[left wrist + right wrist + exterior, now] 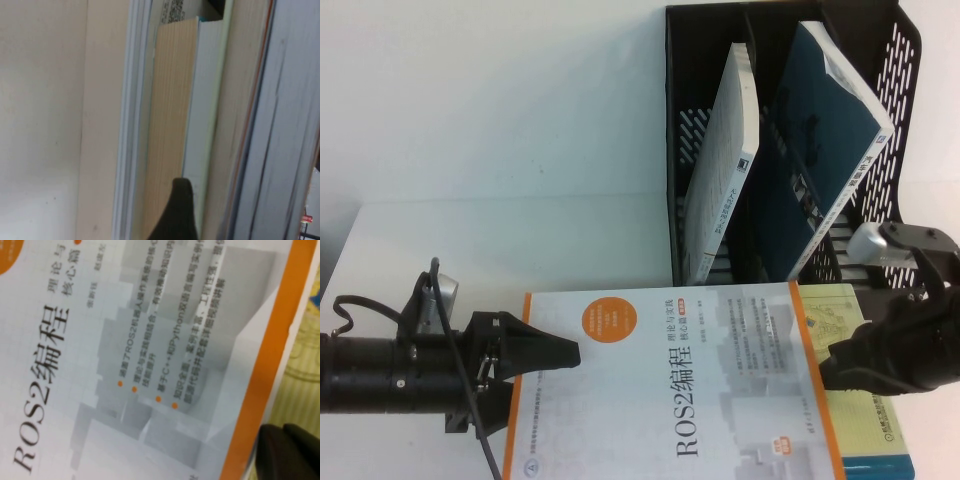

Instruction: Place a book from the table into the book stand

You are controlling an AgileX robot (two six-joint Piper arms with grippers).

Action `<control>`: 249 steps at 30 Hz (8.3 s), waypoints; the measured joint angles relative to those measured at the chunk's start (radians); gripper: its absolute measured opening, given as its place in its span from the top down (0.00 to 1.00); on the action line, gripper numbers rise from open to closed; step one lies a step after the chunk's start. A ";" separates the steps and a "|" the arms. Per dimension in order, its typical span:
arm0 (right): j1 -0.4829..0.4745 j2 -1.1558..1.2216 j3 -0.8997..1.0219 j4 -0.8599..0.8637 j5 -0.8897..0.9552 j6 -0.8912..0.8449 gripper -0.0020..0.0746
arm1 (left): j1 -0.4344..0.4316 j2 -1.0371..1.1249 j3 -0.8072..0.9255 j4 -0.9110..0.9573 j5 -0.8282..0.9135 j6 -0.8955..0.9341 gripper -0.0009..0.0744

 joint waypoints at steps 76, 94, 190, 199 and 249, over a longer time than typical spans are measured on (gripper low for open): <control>0.128 0.105 -0.413 -0.744 -0.346 0.376 0.96 | -0.080 -0.241 -0.792 0.424 0.098 -0.516 0.84; -0.055 -0.241 -0.413 -0.748 -0.433 0.320 0.96 | -0.080 -0.346 -0.792 0.373 0.098 -0.520 0.84; -0.568 -0.291 -0.387 -0.481 -0.028 0.491 0.96 | -0.766 0.296 -1.629 1.269 -0.312 -1.441 0.84; -0.568 -0.291 -0.327 -0.477 -0.028 0.483 0.96 | -0.799 0.328 -1.629 1.379 -0.273 -1.521 0.85; -0.406 -0.291 -0.297 0.112 0.384 -0.442 0.96 | -0.742 0.269 -1.888 1.602 -0.386 -1.160 0.96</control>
